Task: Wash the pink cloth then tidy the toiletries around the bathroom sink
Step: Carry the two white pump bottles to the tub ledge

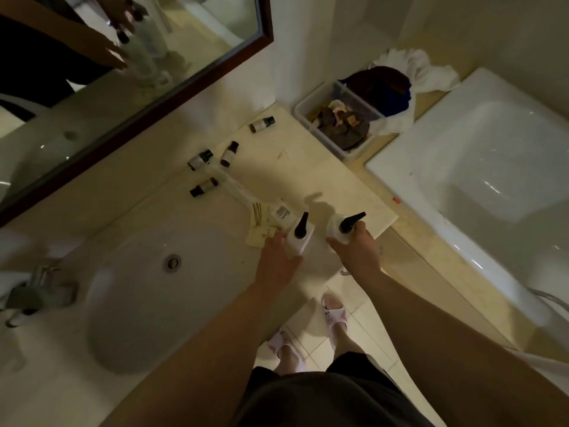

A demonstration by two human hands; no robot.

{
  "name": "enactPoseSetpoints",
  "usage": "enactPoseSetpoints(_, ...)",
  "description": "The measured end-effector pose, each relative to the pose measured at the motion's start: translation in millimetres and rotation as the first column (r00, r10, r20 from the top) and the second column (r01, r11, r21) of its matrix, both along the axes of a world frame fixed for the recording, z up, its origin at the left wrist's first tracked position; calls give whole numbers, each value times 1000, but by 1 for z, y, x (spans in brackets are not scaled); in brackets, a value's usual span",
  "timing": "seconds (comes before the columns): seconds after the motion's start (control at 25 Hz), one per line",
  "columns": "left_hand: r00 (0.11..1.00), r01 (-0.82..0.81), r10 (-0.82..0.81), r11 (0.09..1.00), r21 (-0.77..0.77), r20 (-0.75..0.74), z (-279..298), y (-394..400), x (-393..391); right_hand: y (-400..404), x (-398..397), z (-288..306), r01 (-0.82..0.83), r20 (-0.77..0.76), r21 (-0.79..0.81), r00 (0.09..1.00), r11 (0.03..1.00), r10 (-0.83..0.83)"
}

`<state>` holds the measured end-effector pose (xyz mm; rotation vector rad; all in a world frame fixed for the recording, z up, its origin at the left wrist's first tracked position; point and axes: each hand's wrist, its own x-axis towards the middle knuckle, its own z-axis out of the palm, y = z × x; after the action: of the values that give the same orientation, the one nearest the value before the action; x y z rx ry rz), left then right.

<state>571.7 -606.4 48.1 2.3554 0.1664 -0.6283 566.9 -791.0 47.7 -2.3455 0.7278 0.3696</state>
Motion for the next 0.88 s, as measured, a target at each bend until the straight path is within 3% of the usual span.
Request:
enactPoseSetpoints(0.16,995,-98,97,995,17,22,-5,-25,14,-45,23,-3,-257,-35,11,966,966,257)
enactPoseSetpoints(0.48,960,-281,281,959,33,22,20,-63,18,-88,45,-4,-390,-37,129,917,912,397)
enactPoseSetpoints(0.68,910,-412,412,911,-1,40,40,-63,2,-79,55,7,-614,-27,37,788,788,615)
enactPoseSetpoints(0.88,808,-587,585,809,14,73,52,-16,-33,-26,70,27,-687,18,20,727,727,687)
